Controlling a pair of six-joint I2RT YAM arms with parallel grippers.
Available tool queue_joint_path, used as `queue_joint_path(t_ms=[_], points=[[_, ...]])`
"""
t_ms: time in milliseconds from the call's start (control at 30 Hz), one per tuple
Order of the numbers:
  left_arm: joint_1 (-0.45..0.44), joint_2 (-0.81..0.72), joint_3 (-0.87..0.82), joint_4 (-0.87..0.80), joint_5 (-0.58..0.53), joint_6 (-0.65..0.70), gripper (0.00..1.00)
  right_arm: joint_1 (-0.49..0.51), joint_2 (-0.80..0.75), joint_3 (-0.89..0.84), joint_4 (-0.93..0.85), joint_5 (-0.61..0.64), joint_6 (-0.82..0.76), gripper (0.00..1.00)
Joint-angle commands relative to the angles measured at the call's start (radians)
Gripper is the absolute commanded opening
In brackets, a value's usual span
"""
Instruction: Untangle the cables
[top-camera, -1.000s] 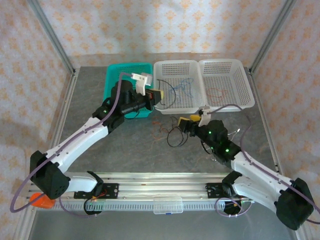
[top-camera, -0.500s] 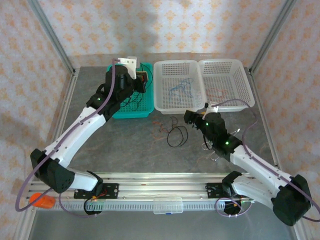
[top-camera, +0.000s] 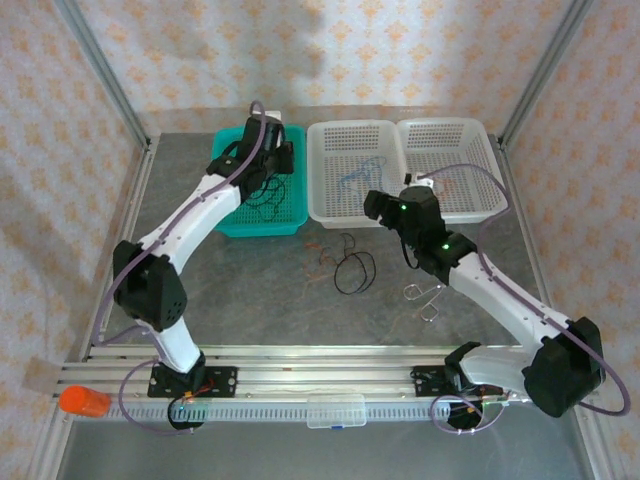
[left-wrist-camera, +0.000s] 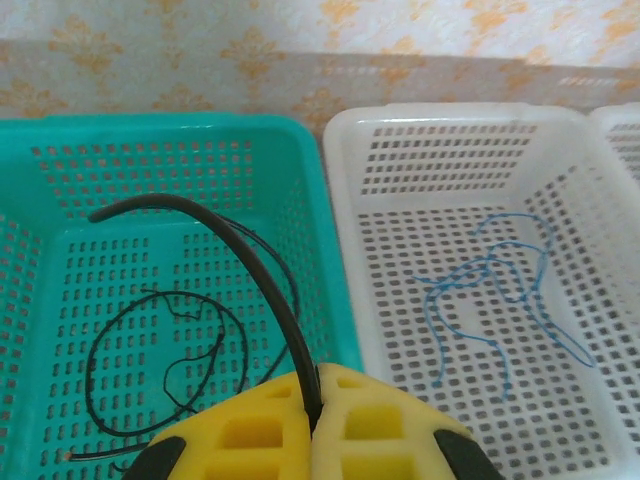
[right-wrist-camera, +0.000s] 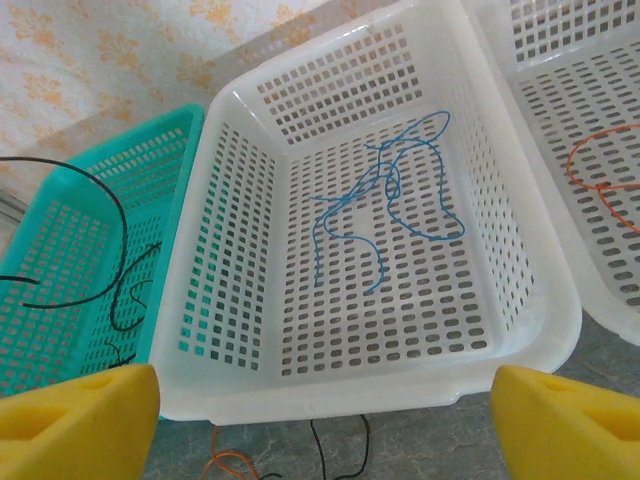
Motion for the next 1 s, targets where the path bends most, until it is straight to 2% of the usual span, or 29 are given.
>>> queue_joint_path(t_ms=[0,233,467,700,733,867,967], points=[[0.03,0.058,0.084,-0.081,-0.029,-0.035,0.0,-0.01,0.025,0.047,-0.037,0.019,-0.024,0.85],[0.043,0.23,0.223,-0.159,-0.052,-0.026,0.0,-0.015,0.046,0.071,-0.039,0.014,-0.042,0.85],[0.082,0.321,0.225,-0.152,-0.036,-0.025,0.02,-0.015,0.067,0.068,-0.045,-0.018,-0.043,0.87],[0.084,0.279,0.166,-0.091,-0.036,-0.042,0.53,-0.015,0.083,0.068,-0.057,-0.037,-0.047,0.88],[0.084,0.261,0.154,-0.078,-0.035,-0.044,0.57,-0.014,0.088,0.071,-0.064,-0.043,-0.045,0.89],[0.074,0.125,0.033,0.041,0.008,-0.028,0.64,0.007,0.111,0.094,-0.134,-0.055,-0.054,0.89],[0.048,0.003,-0.092,0.144,0.021,-0.015,0.67,0.039,0.156,0.133,-0.238,-0.036,-0.064,0.82]])
